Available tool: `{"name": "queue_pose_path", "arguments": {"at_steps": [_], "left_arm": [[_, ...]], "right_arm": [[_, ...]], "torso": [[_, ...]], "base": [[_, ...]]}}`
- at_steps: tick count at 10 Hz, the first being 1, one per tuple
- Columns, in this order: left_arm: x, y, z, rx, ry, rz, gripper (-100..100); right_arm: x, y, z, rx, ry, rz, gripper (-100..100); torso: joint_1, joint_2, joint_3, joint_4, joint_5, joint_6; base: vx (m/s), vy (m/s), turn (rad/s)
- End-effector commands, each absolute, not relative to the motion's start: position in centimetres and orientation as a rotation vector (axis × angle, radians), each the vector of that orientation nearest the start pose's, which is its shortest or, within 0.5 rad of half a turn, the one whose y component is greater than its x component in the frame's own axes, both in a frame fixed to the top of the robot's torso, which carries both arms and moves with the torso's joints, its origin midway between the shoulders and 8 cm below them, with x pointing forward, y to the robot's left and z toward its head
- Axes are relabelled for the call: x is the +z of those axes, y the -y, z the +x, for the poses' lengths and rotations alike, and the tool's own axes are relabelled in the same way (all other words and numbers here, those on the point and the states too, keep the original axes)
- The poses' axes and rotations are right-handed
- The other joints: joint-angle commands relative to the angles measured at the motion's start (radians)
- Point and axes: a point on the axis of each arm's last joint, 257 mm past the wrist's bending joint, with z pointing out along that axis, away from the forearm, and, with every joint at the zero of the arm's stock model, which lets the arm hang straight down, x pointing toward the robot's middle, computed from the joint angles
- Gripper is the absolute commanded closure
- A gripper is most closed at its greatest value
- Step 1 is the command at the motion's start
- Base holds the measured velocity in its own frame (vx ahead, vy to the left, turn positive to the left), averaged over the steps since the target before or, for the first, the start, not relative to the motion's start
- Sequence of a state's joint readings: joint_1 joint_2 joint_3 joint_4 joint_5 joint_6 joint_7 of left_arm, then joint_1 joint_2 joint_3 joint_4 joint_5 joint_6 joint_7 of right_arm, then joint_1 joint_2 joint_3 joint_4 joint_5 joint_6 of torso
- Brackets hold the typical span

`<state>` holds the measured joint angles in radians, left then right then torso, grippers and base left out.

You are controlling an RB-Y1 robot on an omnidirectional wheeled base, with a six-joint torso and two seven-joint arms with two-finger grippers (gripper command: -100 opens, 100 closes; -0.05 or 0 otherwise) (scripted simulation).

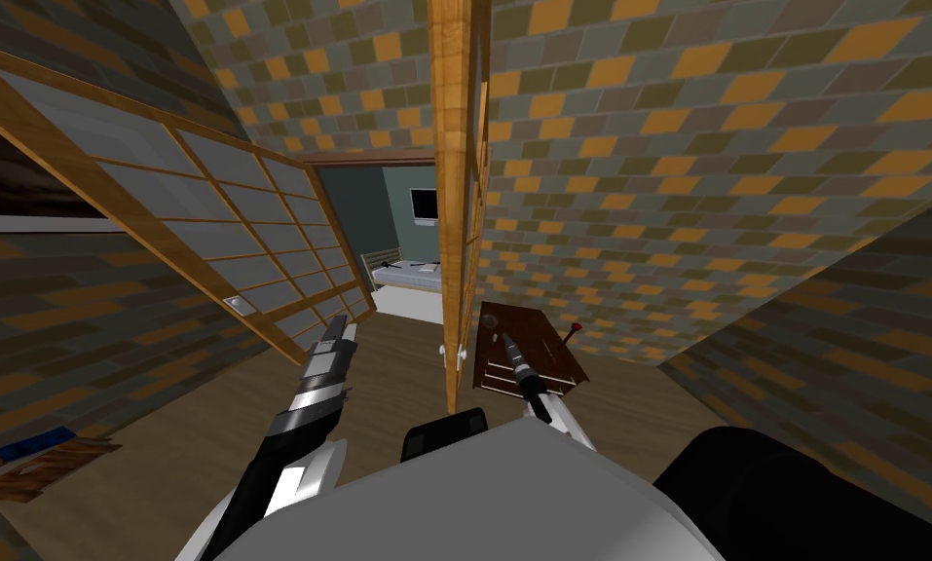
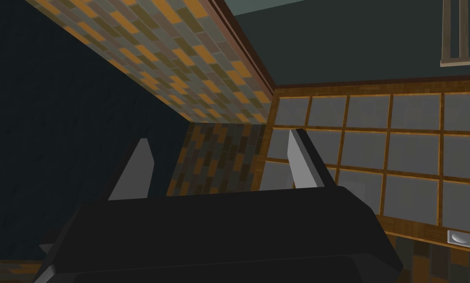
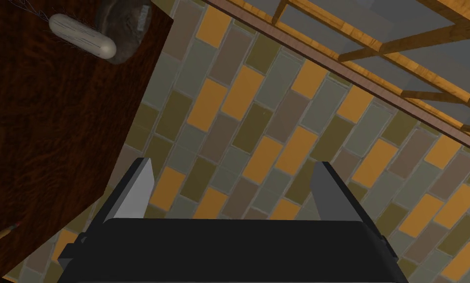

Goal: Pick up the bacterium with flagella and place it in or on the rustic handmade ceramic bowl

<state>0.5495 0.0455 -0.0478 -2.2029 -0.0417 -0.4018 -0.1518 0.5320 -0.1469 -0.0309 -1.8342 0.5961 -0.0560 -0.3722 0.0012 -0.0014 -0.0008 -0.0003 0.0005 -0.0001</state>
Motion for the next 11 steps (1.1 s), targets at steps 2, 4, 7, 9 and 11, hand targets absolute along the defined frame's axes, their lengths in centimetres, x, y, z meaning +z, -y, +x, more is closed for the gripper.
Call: {"name": "queue_pose_path", "arguments": {"at_steps": [2,4,7,9,11], "left_arm": [[-5.0,-26.7,36.9,-1.114,-0.873,-0.706,0],[-5.0,-26.7,36.9,-1.114,-0.873,-0.706,0],[-5.0,-26.7,36.9,-1.114,-0.873,-0.706,0],[-5.0,-26.7,36.9,-1.114,-0.873,-0.706,0],[-5.0,-26.7,36.9,-1.114,-0.873,-0.706,0]], "right_arm": [[-34.8,34.6,36.6,0.635,-1.532,1.140,-100],[-38.3,35.7,35.0,0.538,-1.600,1.177,-100],[-41.4,36.7,33.2,0.439,-1.662,1.204,-100],[-43.8,37.6,31.5,0.350,-1.709,1.229,-100],[-46.4,38.6,29.5,0.260,-1.754,1.262,-100]], "torso": [[0.001,-0.001,0.000,0.000,0.000,0.000],[0.001,-0.001,-0.001,0.000,0.000,0.000],[0.000,-0.001,0.000,0.000,0.000,0.000],[0.001,0.000,0.000,0.000,0.000,0.000],[0.000,0.001,0.000,0.000,0.000,0.000]], "base": [[0.030,0.030,0.022],[0.039,0.033,0.023],[0.027,0.024,0.019],[0.017,0.036,0.033],[0.015,0.030,0.026]]}}
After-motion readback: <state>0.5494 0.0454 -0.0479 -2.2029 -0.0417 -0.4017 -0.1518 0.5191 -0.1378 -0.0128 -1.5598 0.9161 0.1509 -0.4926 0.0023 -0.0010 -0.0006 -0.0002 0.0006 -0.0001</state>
